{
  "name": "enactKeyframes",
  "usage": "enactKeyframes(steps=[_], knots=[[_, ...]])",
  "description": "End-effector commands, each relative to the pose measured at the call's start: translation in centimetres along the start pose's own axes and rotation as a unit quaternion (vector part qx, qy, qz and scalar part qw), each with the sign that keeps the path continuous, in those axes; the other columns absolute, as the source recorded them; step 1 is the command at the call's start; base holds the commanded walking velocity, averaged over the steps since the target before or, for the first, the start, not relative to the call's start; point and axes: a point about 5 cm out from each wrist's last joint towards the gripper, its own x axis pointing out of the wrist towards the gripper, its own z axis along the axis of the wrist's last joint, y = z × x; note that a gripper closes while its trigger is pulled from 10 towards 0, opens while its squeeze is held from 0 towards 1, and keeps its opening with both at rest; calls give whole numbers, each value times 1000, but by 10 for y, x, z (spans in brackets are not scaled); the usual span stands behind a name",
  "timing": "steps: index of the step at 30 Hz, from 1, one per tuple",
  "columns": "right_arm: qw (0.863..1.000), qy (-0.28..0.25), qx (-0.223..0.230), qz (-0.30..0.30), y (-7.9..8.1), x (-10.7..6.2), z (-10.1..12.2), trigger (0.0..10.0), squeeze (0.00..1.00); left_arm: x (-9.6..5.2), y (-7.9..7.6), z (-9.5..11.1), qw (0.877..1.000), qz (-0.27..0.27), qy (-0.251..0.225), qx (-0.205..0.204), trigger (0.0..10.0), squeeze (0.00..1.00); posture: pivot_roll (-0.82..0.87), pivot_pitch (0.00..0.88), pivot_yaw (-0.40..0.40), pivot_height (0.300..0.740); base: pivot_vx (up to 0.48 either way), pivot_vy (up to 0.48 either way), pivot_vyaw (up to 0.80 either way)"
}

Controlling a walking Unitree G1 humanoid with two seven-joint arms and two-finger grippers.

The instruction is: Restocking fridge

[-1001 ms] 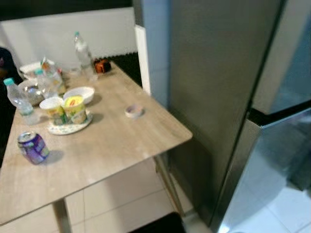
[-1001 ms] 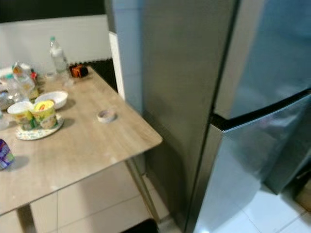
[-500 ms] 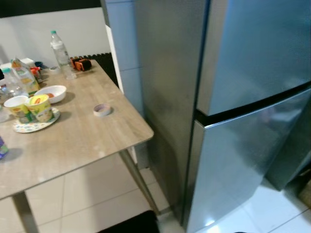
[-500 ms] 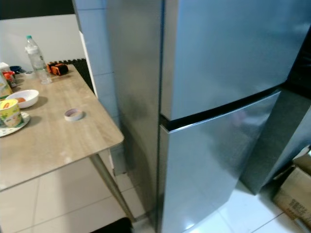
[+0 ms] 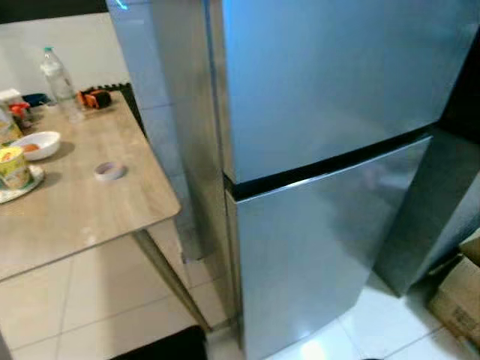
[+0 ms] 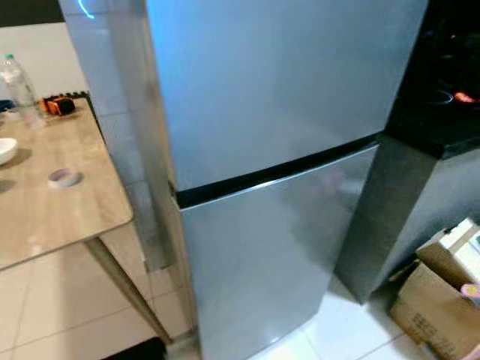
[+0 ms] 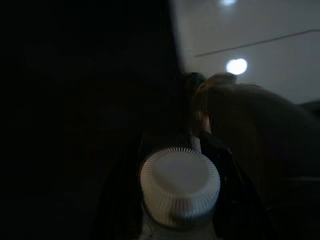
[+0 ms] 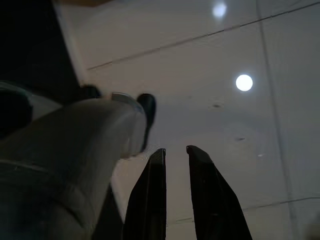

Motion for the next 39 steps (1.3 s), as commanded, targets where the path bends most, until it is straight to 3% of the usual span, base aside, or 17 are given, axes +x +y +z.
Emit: enactKeyframes(steps=[1, 16, 29, 32, 39], knots=[[1000, -7, -4, 8, 2, 1, 3, 10000, 0, -1, 1, -7, 1000, 2, 15, 1, 10000, 0, -69, 0, 16, 740, 0, 0, 794], [1000, -12, 1, 1, -4, -2, 4, 10000, 0, 1, -5, -4, 1000, -6, 14, 2, 10000, 0, -78, 0, 13, 740, 0, 0, 787], [1000, -24, 18, -10, -10, -3, 8, 10000, 0, 1, -8, -6, 1000, -13, 18, 0, 10000, 0, -80, 0, 10, 740, 0, 0, 0], [999, -40, 15, -8, -13, -4, 17, 10000, 0, 1, -9, -6, 1000, -16, 21, 13, 10000, 0, -80, 0, 10, 740, 0, 0, 0], [998, -55, 14, -8, -16, -5, 28, 10000, 0, 2, -12, -4, 1000, -16, 16, 5, 10000, 0, -86, 0, 6, 740, 0, -476, 0]])
